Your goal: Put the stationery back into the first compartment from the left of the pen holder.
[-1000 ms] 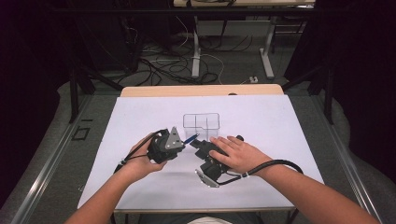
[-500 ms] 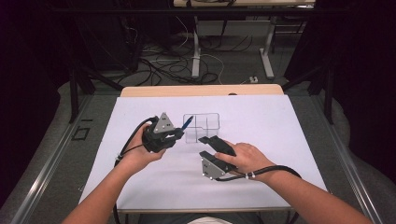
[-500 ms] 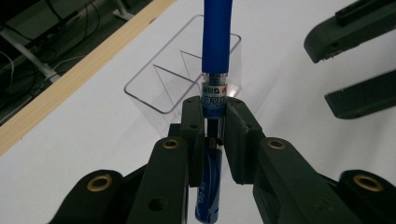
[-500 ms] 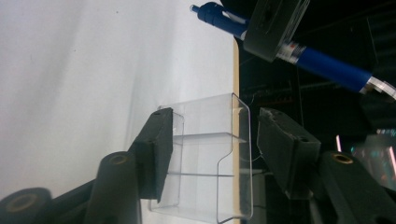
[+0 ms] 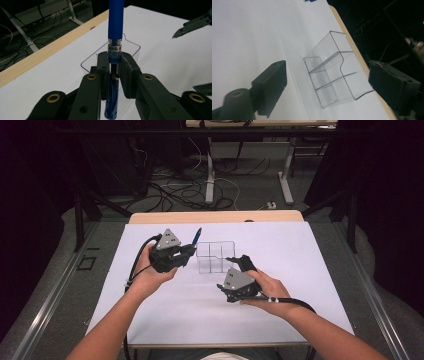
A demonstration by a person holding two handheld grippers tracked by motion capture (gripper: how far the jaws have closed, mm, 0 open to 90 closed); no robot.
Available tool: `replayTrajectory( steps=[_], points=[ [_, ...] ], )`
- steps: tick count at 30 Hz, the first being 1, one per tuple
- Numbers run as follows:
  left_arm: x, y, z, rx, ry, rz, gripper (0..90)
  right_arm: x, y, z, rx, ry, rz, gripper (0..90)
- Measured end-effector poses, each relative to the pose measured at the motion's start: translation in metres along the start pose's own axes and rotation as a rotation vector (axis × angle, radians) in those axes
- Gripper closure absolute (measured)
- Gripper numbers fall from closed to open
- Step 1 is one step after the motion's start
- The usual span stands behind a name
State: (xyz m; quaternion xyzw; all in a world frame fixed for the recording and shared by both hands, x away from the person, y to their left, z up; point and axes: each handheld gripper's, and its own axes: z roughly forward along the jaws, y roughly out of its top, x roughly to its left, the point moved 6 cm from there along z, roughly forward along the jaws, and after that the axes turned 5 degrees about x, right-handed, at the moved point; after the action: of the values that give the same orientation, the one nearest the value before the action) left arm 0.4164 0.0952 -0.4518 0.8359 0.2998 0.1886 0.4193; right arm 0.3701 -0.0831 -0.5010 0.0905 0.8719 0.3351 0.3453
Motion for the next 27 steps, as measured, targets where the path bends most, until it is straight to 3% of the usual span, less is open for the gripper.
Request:
replayTrajectory(
  steps=[4,7,12,18,21,27],
  points=[
    [0.003,0.008,0.002,-0.041,0.013,-0.033,79.6,-0.010,-0.004,-0.003,-0.001,0.007,0.154,7.7],
    [0.005,0.014,0.004,-0.065,0.016,-0.051,79.6,-0.017,-0.009,-0.004,0.005,0.008,0.242,0.5],
    [0.010,0.022,0.009,-0.102,0.026,-0.086,79.6,-0.027,-0.017,-0.005,0.015,0.009,0.375,0.0],
    [0.014,0.029,0.018,-0.135,0.035,-0.133,79.6,-0.044,-0.027,-0.007,0.007,-0.015,0.520,0.0],
    [0.015,0.032,0.023,-0.143,0.036,-0.134,79.6,-0.051,-0.031,-0.008,0.000,-0.031,0.583,0.0],
    [0.015,0.034,0.037,-0.152,0.063,-0.162,79.6,-0.062,-0.042,-0.005,-0.010,-0.075,0.663,0.0]
  ],
)
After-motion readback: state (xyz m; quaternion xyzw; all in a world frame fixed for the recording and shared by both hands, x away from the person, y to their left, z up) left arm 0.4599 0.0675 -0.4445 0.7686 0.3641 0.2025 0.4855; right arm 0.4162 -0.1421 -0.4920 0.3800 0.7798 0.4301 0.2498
